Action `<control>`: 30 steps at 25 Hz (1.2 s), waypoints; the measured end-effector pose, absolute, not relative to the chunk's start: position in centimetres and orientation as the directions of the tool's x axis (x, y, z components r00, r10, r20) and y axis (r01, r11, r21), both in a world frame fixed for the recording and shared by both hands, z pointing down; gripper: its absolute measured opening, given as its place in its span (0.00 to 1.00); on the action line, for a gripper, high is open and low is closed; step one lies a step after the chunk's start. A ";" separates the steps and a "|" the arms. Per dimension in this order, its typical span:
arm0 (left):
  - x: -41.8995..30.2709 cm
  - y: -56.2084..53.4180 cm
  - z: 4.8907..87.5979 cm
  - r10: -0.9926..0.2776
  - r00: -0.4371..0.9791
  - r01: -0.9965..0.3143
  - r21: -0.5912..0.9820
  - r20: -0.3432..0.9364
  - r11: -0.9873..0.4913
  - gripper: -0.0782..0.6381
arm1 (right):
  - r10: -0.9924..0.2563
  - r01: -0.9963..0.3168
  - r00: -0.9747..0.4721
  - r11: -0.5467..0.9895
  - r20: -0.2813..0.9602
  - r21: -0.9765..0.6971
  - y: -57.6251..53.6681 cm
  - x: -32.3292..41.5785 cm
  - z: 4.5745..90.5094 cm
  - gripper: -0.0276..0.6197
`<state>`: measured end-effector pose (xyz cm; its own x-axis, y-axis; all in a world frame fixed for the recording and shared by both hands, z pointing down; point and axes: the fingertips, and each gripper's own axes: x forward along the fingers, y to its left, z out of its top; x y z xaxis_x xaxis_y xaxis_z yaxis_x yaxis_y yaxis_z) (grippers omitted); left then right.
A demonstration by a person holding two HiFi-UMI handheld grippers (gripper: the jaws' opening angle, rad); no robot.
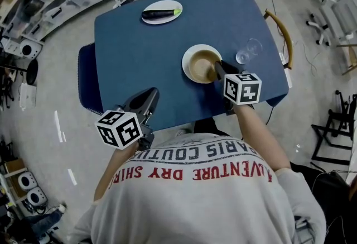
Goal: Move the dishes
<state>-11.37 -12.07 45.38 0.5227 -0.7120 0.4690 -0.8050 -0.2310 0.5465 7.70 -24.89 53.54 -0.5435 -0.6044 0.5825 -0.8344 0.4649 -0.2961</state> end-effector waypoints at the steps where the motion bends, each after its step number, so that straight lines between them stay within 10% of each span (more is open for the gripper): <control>1: -11.4 -12.0 45.4 -0.712 0.523 -0.805 0.546 0.469 -0.232 0.15 | -0.608 -0.835 -0.545 0.459 0.577 -0.304 -24.9 7.7 53.4 0.11; 30: -17.0 -8.6 42.8 -0.791 0.451 -0.826 0.529 0.413 -0.195 0.15 | -0.550 -0.705 -0.706 0.606 0.446 -0.368 -22.9 -2.5 45.7 0.09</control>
<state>-17.01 -8.57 42.76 0.4510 -0.7910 0.4134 -0.8262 -0.1948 0.5286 -2.47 -22.93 45.72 -0.7056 -0.5503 0.4465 -0.7054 0.6056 -0.3684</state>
